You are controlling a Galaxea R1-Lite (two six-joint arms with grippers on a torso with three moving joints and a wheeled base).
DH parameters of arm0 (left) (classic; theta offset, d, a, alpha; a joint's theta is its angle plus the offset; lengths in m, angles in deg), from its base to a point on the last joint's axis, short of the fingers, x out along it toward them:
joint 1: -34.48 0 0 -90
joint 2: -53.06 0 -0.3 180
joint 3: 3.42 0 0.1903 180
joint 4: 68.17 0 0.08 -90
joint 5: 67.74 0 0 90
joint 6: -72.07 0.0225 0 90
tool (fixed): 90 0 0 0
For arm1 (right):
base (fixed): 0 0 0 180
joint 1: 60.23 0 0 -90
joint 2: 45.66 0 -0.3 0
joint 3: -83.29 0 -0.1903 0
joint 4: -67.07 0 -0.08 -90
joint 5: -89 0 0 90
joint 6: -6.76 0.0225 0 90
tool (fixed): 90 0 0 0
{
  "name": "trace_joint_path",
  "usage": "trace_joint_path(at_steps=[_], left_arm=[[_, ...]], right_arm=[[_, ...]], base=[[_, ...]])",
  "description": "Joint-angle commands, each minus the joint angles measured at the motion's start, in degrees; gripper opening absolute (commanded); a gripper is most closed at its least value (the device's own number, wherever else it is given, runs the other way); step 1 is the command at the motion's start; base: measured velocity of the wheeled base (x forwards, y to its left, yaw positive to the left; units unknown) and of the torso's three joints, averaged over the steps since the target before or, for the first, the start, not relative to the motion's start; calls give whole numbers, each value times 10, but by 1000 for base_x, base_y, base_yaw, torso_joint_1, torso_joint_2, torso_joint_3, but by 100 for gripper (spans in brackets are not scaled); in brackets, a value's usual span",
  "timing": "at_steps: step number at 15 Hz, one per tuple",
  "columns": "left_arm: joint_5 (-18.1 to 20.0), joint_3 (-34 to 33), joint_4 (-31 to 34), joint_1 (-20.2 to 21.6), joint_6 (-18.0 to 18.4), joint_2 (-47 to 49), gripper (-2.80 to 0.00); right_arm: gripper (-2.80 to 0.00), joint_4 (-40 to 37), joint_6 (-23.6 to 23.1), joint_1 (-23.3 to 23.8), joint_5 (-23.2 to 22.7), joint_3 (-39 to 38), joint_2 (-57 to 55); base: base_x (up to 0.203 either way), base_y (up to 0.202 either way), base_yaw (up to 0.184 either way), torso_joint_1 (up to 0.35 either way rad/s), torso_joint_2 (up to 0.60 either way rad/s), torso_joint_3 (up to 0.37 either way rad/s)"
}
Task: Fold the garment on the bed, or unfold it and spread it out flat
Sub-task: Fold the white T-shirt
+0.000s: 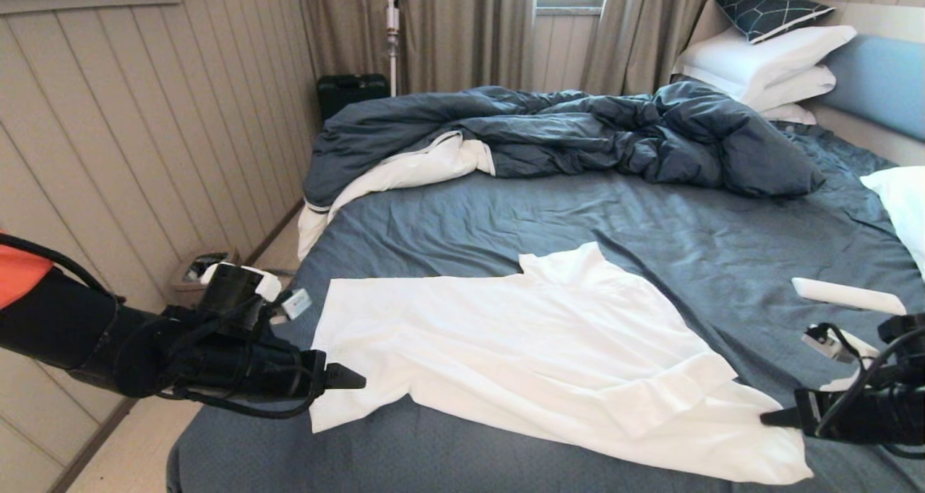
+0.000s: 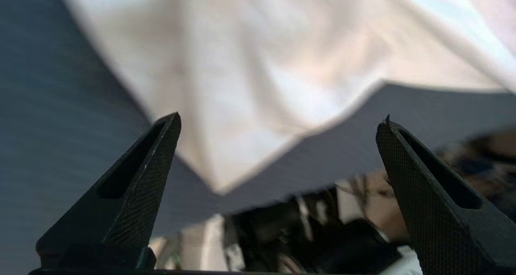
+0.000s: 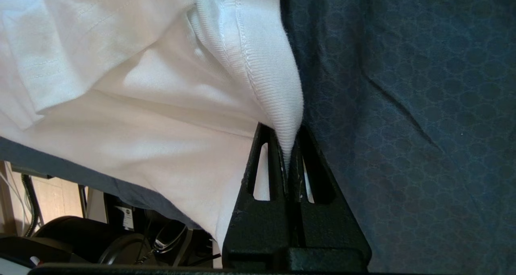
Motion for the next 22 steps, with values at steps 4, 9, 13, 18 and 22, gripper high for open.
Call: trace_joint_path(at_steps=[4, 9, 13, 18, 22], left_arm=[[28, 16, 16, -6, -33, 6, 0], [18, 59, 28, 54, -29, 31, 0], [-2, 100, 45, 79, -27, 87, 0], [2, 109, 44, 75, -8, 125, 0], [2, 100, 42, 70, 13, 125, 0]], right_arm=[[-280, 4, -2, 2, -5, 3, -5], [-280, 4, -5, 12, -16, 9, -6], [-280, 5, -7, 16, -20, 9, -6], [-280, 5, -7, 23, -20, 8, -6], [-280, 6, -6, 24, -20, 7, -5]], base=[[0, 0, 0, 0, 0, 0], [0, 0, 0, 0, 0, 0], [0, 0, 0, 0, 0, 0], [0, 0, 0, 0, 0, 0], [0, 0, 0, 0, 0, 0]])
